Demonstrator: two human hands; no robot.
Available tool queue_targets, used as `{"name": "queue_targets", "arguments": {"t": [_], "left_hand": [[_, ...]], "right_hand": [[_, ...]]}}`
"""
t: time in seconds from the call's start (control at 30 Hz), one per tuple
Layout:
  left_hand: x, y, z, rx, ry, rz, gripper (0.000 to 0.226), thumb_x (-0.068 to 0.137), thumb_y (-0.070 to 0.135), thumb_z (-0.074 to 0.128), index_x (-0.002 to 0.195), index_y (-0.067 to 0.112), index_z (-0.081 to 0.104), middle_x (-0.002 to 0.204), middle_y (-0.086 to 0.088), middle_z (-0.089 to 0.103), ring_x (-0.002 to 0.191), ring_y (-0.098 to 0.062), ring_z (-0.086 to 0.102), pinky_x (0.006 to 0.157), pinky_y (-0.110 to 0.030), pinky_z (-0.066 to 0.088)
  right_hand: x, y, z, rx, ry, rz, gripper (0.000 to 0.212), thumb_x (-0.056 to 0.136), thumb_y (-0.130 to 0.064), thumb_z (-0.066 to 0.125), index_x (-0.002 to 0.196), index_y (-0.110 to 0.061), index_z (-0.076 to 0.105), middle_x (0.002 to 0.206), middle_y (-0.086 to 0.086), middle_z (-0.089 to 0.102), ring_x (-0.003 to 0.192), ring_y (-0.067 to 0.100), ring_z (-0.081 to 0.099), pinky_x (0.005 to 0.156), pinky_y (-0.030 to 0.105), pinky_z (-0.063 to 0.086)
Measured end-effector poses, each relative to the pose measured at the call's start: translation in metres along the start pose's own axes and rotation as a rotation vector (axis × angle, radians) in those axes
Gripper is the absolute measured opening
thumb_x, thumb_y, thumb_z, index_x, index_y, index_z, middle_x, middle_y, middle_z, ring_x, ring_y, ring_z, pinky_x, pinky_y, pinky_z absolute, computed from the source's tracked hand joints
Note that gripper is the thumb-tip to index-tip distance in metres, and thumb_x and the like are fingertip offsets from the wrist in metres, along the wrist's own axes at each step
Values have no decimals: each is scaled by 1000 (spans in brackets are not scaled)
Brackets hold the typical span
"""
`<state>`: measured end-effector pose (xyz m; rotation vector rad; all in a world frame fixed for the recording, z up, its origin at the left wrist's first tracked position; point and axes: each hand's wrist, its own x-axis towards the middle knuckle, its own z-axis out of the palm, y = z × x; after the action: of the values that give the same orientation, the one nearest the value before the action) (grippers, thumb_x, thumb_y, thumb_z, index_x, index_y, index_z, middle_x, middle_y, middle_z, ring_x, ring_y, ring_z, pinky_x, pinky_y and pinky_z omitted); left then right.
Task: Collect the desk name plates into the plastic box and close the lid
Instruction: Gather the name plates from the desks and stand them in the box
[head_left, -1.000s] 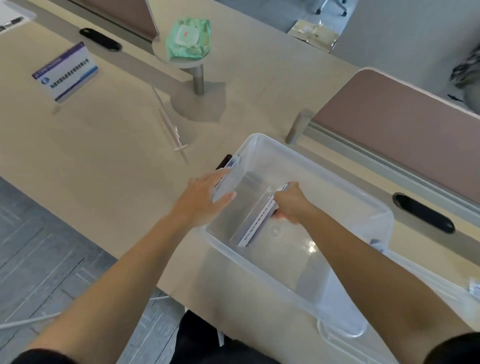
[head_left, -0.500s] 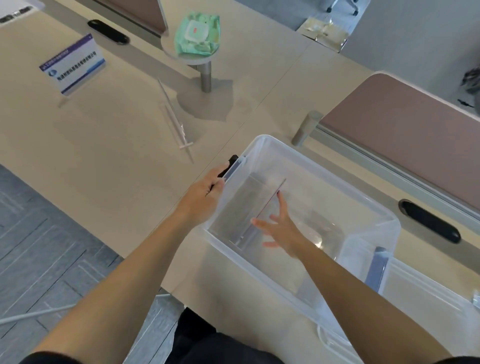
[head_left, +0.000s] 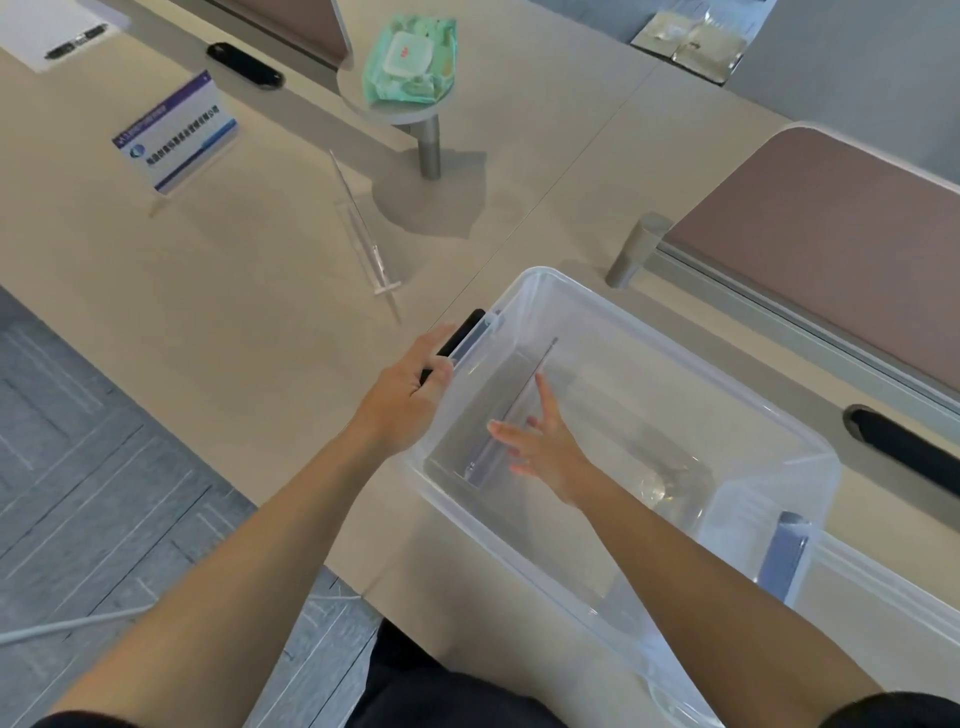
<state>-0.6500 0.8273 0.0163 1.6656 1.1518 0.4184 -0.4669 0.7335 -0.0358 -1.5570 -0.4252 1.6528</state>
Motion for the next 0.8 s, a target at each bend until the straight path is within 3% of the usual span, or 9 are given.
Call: {"name": "queue_targets", "arguments": {"t": [0.07, 0.17, 0.3, 0.37, 0.67, 0.8], "left_hand": [[0, 1, 0, 3, 5, 2, 47, 102, 29, 38, 127, 68, 33, 84, 19, 60, 111, -23, 60, 92, -35, 47], [0, 3, 1, 9, 21, -2, 45, 102, 27, 39, 132, 61, 36, 83, 21, 60, 104, -23, 60, 86, -34, 49], [0, 1, 1, 14, 30, -5, 45, 102, 27, 40, 137, 54, 36, 82, 26, 59, 102, -17, 60, 84, -28, 47], [0, 0, 1, 5, 31, -12, 44, 102, 27, 41, 138, 52, 37, 81, 28, 58, 100, -15, 61, 82, -26, 47], [1, -1, 1, 17, 14, -21, 43, 102, 29, 40, 139, 50, 38, 86, 26, 60, 108, -16, 61, 88, -26, 47], [1, -1, 1, 13, 18, -18, 41, 101, 29, 41, 137, 49, 39, 87, 25, 61, 107, -20, 61, 90, -32, 48]], "right_hand": [[5, -1, 5, 14, -7, -13, 127, 33, -51, 98, 135, -70, 24, 160, 6, 20, 146, 29, 28, 104, 59, 44], [9, -1, 9, 22, -7, -25, 125, 32, -50, 98, 132, -71, 25, 160, 6, 20, 146, 28, 27, 102, 60, 46], [10, -4, 14, 6, 21, -32, 111, 68, -28, 91, 145, -60, 18, 162, 5, 15, 148, 28, 21, 103, 58, 45], [10, -5, 17, -14, 30, -46, 105, 76, -24, 85, 147, -57, 15, 163, 2, 14, 149, 28, 19, 104, 58, 45], [10, -10, 31, 16, 54, -59, 103, 79, -25, 83, 151, -53, 13, 162, 5, 19, 146, 26, 25, 106, 59, 42], [10, -10, 34, 34, 49, -67, 102, 81, -22, 81, 151, -50, 13, 159, 6, 24, 132, 21, 37, 107, 57, 42]]}}
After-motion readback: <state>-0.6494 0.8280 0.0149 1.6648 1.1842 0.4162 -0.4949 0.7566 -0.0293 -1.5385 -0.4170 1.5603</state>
